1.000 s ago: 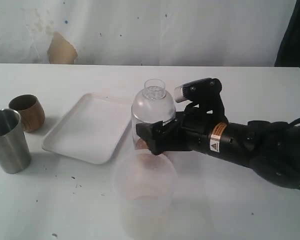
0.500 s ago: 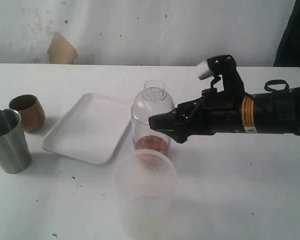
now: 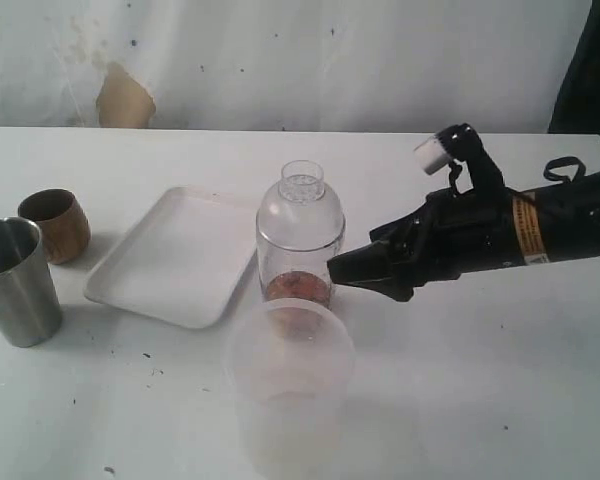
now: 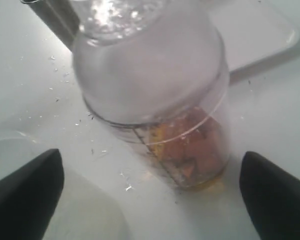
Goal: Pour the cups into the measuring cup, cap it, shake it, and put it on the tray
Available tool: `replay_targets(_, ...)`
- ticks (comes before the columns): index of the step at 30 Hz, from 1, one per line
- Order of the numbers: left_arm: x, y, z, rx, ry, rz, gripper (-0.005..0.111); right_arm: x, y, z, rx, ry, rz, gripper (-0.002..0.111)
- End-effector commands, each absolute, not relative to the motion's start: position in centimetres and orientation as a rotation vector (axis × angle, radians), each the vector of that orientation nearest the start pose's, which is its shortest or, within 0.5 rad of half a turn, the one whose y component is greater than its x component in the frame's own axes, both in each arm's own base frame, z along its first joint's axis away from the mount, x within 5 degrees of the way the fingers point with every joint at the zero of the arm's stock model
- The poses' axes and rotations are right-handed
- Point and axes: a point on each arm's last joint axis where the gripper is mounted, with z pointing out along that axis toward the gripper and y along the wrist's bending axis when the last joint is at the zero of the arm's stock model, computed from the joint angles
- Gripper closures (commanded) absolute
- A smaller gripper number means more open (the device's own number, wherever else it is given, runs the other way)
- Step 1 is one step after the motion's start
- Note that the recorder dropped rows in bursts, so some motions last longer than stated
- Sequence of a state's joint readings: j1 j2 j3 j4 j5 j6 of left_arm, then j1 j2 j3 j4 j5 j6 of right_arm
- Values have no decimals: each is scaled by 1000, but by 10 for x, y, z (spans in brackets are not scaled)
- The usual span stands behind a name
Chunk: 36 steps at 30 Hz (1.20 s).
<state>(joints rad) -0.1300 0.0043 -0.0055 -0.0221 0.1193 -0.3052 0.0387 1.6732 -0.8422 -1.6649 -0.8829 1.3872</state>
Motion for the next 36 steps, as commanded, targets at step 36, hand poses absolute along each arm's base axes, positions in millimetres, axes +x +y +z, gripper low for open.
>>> replay_targets(36, 56, -8, 204, -162, 1593, -365, 107, 350, 126, 104, -847, 1674, 962, 18)
